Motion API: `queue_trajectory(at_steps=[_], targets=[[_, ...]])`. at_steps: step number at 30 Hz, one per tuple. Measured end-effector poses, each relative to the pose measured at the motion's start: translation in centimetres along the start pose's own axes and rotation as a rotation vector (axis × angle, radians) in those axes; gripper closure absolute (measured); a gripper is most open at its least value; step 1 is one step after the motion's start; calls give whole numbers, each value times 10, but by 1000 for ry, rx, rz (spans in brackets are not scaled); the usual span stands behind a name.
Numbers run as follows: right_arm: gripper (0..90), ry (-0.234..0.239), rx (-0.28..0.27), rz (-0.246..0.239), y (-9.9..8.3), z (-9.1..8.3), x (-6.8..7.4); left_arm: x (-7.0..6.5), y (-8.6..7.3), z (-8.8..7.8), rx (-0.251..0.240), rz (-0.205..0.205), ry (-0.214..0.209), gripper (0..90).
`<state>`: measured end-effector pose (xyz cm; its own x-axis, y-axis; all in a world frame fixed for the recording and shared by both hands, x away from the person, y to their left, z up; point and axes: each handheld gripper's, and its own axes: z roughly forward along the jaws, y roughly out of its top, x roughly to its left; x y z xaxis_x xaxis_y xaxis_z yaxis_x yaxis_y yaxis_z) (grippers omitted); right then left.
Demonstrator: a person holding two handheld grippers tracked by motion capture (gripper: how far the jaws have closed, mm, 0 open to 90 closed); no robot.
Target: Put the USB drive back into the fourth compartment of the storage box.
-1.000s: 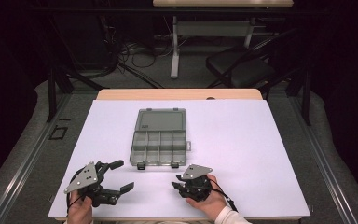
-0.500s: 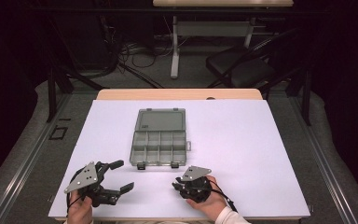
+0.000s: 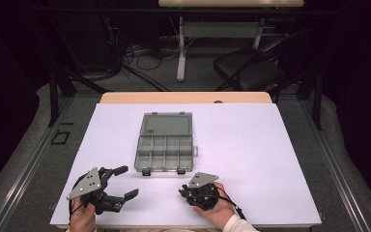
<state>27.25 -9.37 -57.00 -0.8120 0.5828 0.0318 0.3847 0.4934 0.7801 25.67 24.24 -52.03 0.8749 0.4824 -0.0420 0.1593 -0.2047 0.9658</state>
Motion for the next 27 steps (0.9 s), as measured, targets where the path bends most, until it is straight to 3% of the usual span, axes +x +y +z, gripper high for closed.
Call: queue_trajectory(at_steps=[27], targets=[[794,5,-4,-8,0,-1,0,0,0,0,0,2,1,157]])
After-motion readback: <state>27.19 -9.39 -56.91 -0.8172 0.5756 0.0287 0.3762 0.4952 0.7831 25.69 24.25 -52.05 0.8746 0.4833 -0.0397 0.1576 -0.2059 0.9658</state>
